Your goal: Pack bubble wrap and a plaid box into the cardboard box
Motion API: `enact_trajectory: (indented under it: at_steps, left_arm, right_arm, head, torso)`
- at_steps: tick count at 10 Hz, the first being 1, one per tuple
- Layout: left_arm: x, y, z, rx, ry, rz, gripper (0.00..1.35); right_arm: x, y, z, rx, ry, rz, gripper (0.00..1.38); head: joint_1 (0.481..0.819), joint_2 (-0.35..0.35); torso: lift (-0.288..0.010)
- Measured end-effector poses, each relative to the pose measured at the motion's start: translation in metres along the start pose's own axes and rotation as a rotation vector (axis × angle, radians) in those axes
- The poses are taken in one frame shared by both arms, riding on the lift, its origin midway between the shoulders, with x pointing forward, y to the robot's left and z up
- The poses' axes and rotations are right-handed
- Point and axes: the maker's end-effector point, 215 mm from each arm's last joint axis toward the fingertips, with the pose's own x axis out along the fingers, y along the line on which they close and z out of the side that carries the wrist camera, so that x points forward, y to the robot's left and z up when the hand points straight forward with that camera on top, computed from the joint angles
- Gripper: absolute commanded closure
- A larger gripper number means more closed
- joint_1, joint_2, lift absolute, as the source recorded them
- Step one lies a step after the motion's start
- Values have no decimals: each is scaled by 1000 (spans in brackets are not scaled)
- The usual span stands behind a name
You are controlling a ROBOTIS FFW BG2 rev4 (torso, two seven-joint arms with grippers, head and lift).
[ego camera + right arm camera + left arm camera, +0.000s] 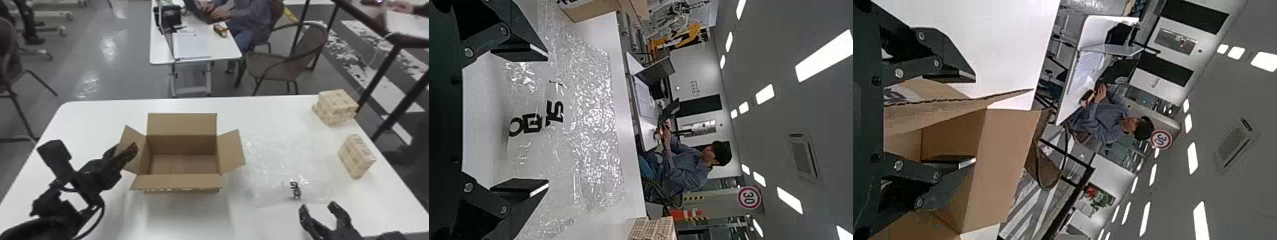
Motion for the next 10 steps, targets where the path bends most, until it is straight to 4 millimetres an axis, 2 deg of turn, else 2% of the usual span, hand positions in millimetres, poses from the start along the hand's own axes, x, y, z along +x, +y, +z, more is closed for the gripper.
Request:
enact_trajectory:
  at_steps: [1,3,7,10]
  left_arm:
    - [0,1,5,26,-22,3,1185]
    - [-1,2,15,73,-52,10,1185]
    - [0,-2,8,83,-35,5,1185]
    - [-2,1,8,85,-35,11,1185]
  right_arm:
    - [0,0,0,0,0,0,371]
    - [0,0,1,-2,-1,1,371]
    - [1,-2,5,3,-10,-8,371]
    - [4,-22,22,43,-26,-122,369]
  head:
    - [695,-27]
    - [695,-22]
    - [695,-30]
    - [695,-49]
  torso:
    - [-71]
    - [-71]
    - [-71]
    - [-71]
